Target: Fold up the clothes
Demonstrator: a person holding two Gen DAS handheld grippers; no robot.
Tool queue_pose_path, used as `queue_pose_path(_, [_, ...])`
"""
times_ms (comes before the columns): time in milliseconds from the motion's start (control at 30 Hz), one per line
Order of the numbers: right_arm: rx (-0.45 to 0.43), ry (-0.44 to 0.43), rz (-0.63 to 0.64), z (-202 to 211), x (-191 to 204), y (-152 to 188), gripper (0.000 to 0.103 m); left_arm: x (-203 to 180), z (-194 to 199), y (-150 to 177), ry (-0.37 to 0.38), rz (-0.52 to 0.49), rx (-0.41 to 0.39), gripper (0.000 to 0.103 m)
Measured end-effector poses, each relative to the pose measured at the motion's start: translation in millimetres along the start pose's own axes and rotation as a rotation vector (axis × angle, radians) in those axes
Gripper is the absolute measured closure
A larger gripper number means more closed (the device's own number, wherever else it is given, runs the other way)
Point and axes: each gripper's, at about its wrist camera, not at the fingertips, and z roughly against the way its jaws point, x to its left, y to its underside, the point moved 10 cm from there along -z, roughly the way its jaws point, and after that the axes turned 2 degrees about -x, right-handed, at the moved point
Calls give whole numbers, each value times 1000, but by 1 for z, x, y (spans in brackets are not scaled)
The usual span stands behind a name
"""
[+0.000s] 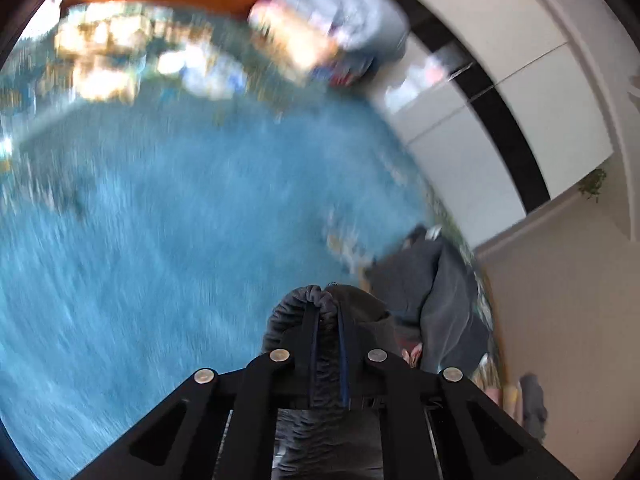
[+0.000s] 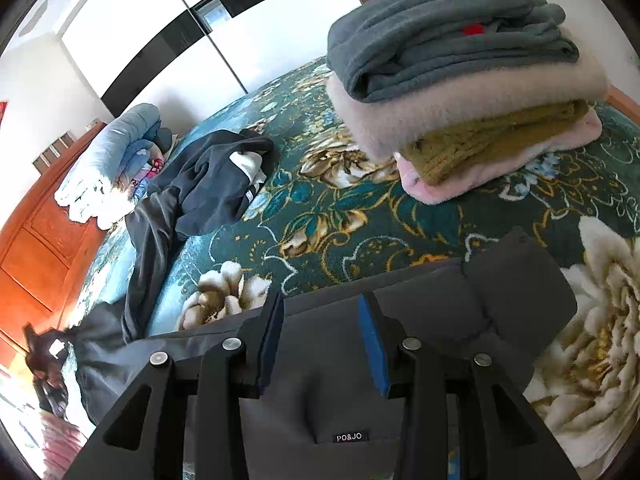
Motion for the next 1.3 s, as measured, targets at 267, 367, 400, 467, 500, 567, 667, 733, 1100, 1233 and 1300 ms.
queue_pose_path(267, [23,0,6,-11,2,3,63,57,-54,25,-201,68,128,89])
queue_pose_path(367, [17,1,24,-14,2,0,63,47,-38,16,-219,41,131,84])
queue_pose_path(400, [13,-4,15,-15,2,-3,63,44,-32,13,-225,32,131,77])
queue_pose_path(467, [1,-32,-23,-20,4,-11,63,33,-14,0,-255,11,77,61])
queue_pose_path(500, [-6,-48,-43,-24,7,-16,63,28,-4,-7,-271,0,47,58])
queue_pose_path(567, [-21,-80,-79,-32,19,-27,63,-2,-2,-19,-236,-44,24,57])
queue_pose_path(667, [-28,-150,-148,-55,52,-39,63,-62,-17,-20,-142,-116,51,50])
queue_pose_path(733, [-10,-223,-196,-73,78,-36,63,-102,-45,-15,-76,-128,93,46])
queue_pose_path(1100, [63,-210,-163,-111,93,10,59,-208,-208,-8,-54,12,129,39])
queue_pose_path(1233, [42,-210,-179,-103,83,4,55,-216,-235,-5,-113,42,123,41])
queue_pose_path(1300, [43,-202,-171,-103,82,4,52,-219,-240,-5,-108,81,111,45])
